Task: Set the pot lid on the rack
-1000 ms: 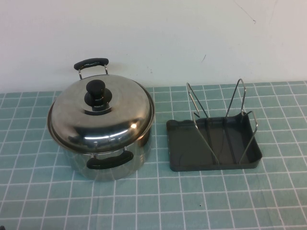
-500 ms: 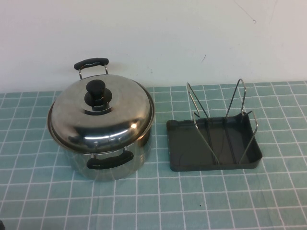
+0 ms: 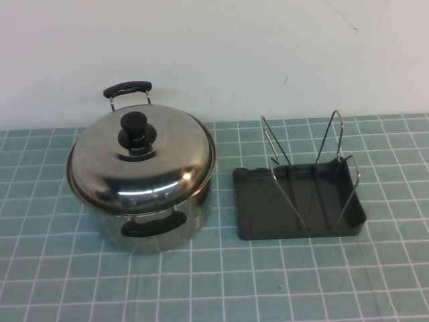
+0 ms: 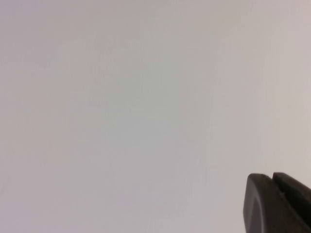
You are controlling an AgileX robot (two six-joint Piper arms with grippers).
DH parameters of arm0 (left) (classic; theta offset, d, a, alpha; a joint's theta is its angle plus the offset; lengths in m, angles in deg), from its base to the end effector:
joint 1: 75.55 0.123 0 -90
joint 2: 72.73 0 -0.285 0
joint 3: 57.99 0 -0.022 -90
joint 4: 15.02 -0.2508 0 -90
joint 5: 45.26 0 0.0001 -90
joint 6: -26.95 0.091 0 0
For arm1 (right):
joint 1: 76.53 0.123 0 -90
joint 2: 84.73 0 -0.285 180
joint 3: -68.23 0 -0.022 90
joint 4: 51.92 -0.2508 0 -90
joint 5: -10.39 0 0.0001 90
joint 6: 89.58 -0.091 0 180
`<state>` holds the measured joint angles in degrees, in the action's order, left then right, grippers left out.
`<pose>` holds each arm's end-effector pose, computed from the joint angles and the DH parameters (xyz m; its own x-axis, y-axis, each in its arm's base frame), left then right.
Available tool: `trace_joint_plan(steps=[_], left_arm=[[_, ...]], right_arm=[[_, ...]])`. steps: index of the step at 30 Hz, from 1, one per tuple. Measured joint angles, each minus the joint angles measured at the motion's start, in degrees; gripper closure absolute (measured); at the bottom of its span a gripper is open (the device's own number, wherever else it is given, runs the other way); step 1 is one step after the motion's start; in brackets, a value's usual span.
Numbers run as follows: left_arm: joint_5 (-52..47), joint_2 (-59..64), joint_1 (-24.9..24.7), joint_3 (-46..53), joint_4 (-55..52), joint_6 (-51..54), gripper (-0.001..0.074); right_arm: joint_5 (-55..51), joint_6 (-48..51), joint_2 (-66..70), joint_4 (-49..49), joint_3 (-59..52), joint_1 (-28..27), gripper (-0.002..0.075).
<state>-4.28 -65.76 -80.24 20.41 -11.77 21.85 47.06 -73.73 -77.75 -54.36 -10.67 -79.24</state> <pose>0.0292 0.0010 0.2646 0.6981 -0.1891 -0.6905 0.1488 0.9818 -0.1184 0.0345 -0.0039 0.2569 0.6172 -0.2695 -0.7392 0.2212 0.9611 -0.1657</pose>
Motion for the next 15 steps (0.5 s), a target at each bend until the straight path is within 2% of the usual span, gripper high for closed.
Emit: trace_joint_plan(steps=[4, 9, 12, 15], left_arm=[[6.54, 0.0, 0.0, 0.0, 0.0, 0.0, 0.0738], [6.38, 0.0, 0.0, 0.0, 0.0, 0.0, 0.0738], [-0.3, 0.0, 0.0, -0.45, 0.0, 0.0, 0.0738], [-13.57, 0.0, 0.0, -4.55, -0.26, 1.17, 0.0738]], right_arm=[[6.67, 0.0, 0.0, -2.42, 0.0, 0.0, 0.0727], [9.53, -0.91, 0.0, -4.08, 0.0, 0.0, 0.0727], [8.22, -1.06, 0.0, -3.95, 0.0, 0.0, 0.0727], [4.12, -1.06, 0.0, -3.18, 0.38, 0.0, 0.0727]])
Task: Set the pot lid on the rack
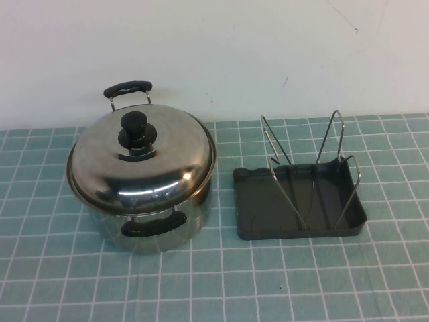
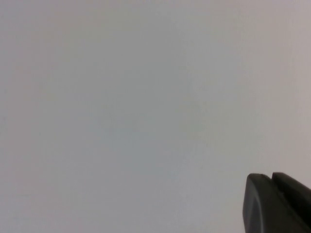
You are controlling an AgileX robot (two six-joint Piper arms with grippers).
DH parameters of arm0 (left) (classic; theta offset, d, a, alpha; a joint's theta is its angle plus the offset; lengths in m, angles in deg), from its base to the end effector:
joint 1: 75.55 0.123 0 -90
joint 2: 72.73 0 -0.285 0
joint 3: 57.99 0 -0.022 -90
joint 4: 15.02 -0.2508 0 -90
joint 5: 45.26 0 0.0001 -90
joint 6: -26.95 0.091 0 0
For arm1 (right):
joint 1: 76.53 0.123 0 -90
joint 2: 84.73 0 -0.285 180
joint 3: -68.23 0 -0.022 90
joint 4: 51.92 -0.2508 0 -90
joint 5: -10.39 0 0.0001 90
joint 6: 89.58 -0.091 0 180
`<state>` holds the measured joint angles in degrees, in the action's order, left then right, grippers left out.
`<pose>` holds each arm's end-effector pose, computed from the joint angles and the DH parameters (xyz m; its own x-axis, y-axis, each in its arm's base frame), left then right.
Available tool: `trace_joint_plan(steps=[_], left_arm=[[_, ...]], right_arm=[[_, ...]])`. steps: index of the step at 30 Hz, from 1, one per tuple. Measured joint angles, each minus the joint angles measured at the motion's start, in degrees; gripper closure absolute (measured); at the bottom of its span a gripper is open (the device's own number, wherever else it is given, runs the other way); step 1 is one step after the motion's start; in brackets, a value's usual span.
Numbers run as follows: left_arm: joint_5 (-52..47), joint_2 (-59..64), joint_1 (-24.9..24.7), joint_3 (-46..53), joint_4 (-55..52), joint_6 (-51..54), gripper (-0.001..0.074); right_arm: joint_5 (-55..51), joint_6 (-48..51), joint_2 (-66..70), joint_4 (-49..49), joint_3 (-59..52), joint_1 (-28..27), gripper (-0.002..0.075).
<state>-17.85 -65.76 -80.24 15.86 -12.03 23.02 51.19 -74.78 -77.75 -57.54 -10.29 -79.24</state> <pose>0.0344 -0.0006 0.2734 0.5826 -0.1628 -0.7963 0.1302 0.9858 -0.1063 0.0292 -0.0072 0.2636 0.6795 -0.2149 -0.7015 0.2203 0.9718 -0.0844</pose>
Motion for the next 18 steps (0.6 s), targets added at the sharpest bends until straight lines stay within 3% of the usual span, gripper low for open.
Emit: trace_joint_plan(steps=[3, 7, 13, 18], left_arm=[[-10.2, 1.12, 0.0, -6.09, -1.02, 3.54, 0.0738], [-13.99, 7.9, 0.0, -13.1, -1.38, 6.54, 0.0738], [-12.05, 22.3, 0.0, -18.75, -1.6, -0.33, 0.0738], [-4.07, 34.88, 0.0, -19.43, -6.88, -7.35, 0.0717]], right_arm=[[-10.78, 1.42, 0.0, 0.66, 4.0, 0.0, 0.0727], [-26.88, 4.69, 0.23, 1.11, 13.24, 0.0, 0.0727], [-36.85, 5.7, 5.94, 1.24, 23.84, 0.0, 0.0727], [-44.13, 4.82, 10.25, -0.01, 25.17, 0.0, 0.0727]])
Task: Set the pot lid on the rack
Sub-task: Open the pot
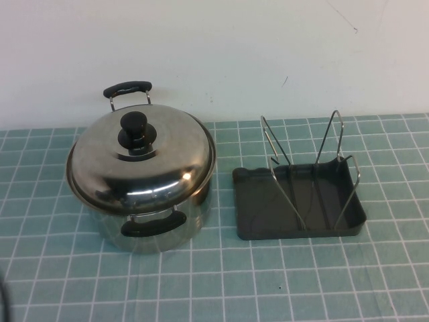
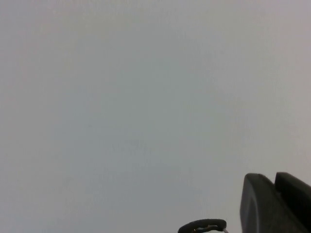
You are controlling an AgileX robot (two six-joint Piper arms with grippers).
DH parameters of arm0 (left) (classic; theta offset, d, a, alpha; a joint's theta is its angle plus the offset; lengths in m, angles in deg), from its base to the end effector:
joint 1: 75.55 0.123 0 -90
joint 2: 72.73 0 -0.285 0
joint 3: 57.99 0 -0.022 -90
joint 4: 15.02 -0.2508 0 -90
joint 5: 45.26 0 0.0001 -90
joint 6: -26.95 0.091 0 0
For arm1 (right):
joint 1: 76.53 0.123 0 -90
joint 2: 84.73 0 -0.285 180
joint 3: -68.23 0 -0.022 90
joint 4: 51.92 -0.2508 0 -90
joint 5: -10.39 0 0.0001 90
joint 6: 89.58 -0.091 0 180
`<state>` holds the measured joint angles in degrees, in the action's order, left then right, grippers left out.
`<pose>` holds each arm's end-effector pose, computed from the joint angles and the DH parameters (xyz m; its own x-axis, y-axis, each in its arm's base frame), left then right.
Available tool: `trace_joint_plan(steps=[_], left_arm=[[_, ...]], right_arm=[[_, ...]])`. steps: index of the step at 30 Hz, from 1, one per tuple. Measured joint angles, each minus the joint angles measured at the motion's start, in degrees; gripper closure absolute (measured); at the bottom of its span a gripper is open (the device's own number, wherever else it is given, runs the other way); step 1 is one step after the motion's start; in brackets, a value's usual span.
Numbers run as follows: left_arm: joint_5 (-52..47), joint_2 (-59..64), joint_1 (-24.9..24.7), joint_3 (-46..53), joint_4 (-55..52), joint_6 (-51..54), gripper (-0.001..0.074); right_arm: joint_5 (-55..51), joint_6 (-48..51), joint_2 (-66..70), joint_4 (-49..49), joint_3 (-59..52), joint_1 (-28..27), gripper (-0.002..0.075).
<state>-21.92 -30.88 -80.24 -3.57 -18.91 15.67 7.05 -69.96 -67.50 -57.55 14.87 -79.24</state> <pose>0.1258 -0.0128 0.3342 0.2747 -0.1571 -0.9486 0.1455 0.9820 -0.1204 0.0445 -0.0016 0.3366 0.2584 -0.2544 -0.9319 0.1075 0.9663 -0.2340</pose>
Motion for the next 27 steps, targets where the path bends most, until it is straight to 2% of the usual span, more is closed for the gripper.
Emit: trace_joint_plan(steps=[2, 4, 7, 9, 12, 17, 27], left_arm=[[4.85, 5.48, 0.0, 0.0, -2.76, -2.39, 0.068], [10.17, 11.52, 0.0, -0.23, -6.87, -4.63, 0.0603], [15.96, 20.23, 0.0, -2.31, -14.75, -8.97, 0.0407], [17.77, 26.35, 0.0, -4.4, -20.47, -12.67, 0.0245], [18.61, 34.26, 0.0, -7.55, -26.32, -15.74, 0.0114], [18.61, 43.79, 0.0, -11.99, -29.79, -16.45, 0.0078], [18.3, 53.79, 0.0, -20.08, -35.97, -17.07, 0.0074]], right_arm=[[-2.21, -0.47, 1.15, -2.15, -1.0, 0.0, 0.0727], [-3.66, -0.6, 1.67, -3.67, -1.98, 0.0, 0.0727], [-4.59, -0.81, 1.72, -4.79, -2.84, 0.0, 0.0727], [-4.59, -0.81, 1.81, -5.33, -2.99, 0.0, 0.0727], [-4.88, -0.69, 1.81, -5.44, -3.2, 0.0, 0.0727], [-7.34, -0.57, 1.81, -5.55, -3.27, 0.0, 0.0727], [-10.08, -0.46, 1.81, -6.17, -3.27, 0.0, 0.0727]])
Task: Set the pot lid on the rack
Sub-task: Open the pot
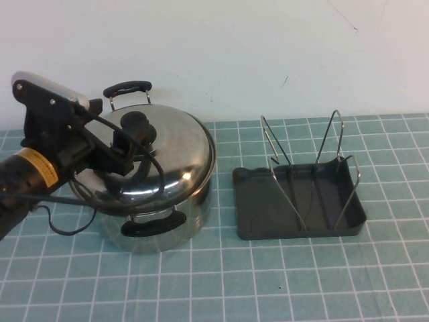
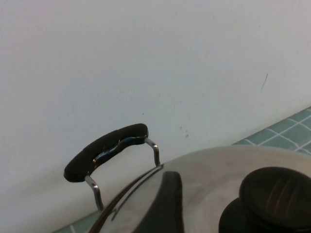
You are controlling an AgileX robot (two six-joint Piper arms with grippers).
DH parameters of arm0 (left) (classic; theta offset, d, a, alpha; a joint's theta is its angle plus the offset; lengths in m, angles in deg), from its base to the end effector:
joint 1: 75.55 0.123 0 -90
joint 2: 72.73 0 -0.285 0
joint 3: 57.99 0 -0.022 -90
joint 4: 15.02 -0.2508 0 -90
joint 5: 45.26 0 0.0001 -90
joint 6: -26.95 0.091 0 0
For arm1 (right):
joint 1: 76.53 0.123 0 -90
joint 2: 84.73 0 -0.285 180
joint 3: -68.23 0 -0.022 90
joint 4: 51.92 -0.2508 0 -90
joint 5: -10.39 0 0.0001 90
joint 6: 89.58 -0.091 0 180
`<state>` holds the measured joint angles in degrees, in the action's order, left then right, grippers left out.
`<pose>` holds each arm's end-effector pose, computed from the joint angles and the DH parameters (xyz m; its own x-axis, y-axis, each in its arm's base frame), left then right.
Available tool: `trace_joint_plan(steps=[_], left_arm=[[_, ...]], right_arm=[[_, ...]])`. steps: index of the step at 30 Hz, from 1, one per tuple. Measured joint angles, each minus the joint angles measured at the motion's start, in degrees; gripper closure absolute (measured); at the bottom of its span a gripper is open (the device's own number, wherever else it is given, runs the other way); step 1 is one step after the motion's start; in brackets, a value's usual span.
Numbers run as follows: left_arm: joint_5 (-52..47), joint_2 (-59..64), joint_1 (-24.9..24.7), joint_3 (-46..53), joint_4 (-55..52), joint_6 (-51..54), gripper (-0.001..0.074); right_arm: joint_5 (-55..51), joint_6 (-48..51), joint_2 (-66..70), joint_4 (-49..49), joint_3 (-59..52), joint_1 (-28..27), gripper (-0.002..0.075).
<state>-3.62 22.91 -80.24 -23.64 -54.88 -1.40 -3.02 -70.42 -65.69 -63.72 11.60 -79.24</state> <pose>0.3120 -0.0644 0.2541 -0.0671 0.0627 -0.9958 0.5016 0.8649 0.0207 0.0592 0.0015 0.3012 0.0206 -0.1345 -0.9907 0.0026 0.9909 -0.1345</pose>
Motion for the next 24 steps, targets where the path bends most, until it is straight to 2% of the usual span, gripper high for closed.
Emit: trace_joint_plan(steps=[5, 13, 24], left_arm=[[-0.61, 3.15, -0.36, -1.81, -1.11, -2.16, 0.0127], [-0.67, 5.18, -2.51, -3.04, -0.69, -1.79, 0.0398], [0.82, 3.14, -2.73, -3.04, 0.89, -1.56, 0.0406]], right_arm=[[0.0, -0.12, 0.0, -0.77, 0.0, 0.0, 0.0727], [0.0, 0.09, 0.0, -1.8, 0.0, 0.0, 0.0727], [-0.71, 2.51, 0.0, -4.15, 0.31, 0.0, 0.0727]])
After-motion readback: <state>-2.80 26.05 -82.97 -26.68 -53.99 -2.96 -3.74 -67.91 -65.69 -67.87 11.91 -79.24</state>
